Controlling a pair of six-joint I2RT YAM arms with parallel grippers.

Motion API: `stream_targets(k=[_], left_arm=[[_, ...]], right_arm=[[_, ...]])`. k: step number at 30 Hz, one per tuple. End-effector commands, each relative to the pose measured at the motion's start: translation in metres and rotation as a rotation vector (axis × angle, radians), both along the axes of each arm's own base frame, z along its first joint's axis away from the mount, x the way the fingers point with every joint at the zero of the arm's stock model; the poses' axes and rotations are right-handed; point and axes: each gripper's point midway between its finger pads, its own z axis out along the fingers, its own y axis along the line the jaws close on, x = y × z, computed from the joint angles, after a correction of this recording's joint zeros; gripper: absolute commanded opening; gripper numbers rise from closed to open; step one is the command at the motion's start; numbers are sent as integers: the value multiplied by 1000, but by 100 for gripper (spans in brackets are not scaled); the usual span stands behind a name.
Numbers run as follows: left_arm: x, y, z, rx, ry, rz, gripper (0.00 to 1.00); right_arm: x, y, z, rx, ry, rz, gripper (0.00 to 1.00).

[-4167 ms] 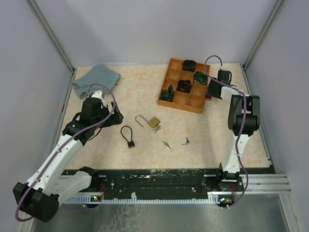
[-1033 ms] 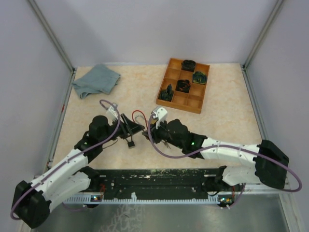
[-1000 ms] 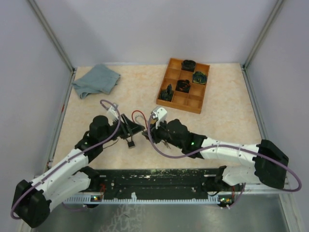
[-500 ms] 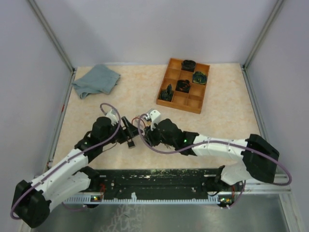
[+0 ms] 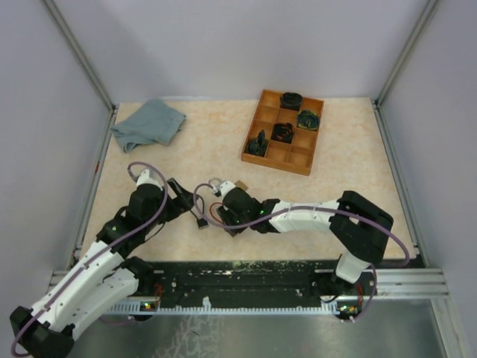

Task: Unlock with the key

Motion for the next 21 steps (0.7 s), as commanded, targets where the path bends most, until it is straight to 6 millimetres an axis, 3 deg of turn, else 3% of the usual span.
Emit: stream_targets(k=[1,6,12,21], left_arm=[[-1,13,2,59,-8,34,91],[-1,5,-1,41,-2,3,91],[-1,-21,-2,-24,-24,-119,91],[-3,-46,-5,-56,4,-246,90]], right_arm=[[3,21,2,29,19,5,30],[6,16,-8,-34,26,-20,44],[4,6,37,50,-31,-22,54],[8,-57,26,-21,9,-118,46]])
